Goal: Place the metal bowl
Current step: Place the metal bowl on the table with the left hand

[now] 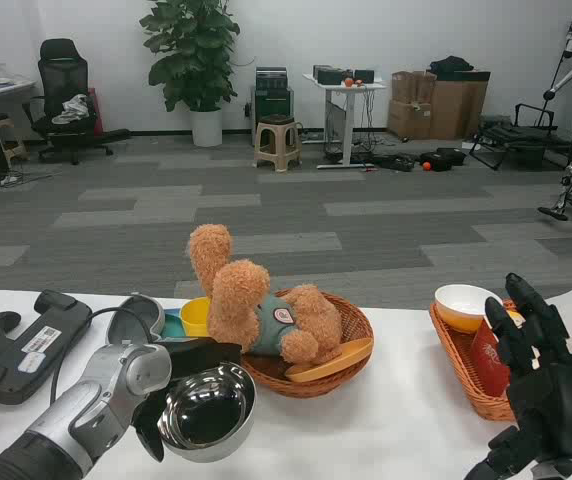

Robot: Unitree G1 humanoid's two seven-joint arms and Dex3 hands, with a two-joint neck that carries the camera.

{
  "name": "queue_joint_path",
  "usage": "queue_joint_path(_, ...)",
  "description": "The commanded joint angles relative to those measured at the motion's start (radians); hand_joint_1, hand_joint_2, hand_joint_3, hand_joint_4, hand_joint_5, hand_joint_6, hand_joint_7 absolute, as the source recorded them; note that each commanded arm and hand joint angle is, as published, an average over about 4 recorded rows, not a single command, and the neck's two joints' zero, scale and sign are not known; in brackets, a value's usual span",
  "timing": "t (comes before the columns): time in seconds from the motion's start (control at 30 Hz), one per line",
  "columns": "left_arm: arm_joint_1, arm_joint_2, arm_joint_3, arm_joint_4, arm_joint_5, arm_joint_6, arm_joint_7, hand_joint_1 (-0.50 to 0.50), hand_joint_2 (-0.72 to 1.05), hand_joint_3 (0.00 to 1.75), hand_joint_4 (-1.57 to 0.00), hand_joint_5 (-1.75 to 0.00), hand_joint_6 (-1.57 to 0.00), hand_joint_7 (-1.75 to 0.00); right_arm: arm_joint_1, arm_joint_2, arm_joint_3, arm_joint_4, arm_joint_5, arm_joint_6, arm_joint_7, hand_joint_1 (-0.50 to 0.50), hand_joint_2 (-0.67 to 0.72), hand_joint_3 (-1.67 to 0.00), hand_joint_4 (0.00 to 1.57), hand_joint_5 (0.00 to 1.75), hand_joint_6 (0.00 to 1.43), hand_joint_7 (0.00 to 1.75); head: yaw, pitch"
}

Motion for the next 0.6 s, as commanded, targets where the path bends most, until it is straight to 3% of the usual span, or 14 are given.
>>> queue_joint_path(0.03,0.089,-0.005,0.039,-0.044,0.019,-0.004,-0.009,-0.5,0.78,1.66,-1.57,-1.75,-0.72,-1.68,-0.011,-0.018,-0.003,-0.023,0.0,-0.009,0.003,0.17,0.72,0.0,0.2,0.29,0.0,0.42,0.057,-0.033)
queue_joint_path(0.6,0.088,-0.006,0.039,-0.038,0.021,-0.004,-0.009,-0.5,0.78,1.66,-1.57,-1.75,-0.71,-1.68,-0.011,-0.018,-0.003,-0.021,0.0,-0.009,0.003,0.17,0.72,0.0,0.2,0.29,0.0,0.42,0.033,-0.029)
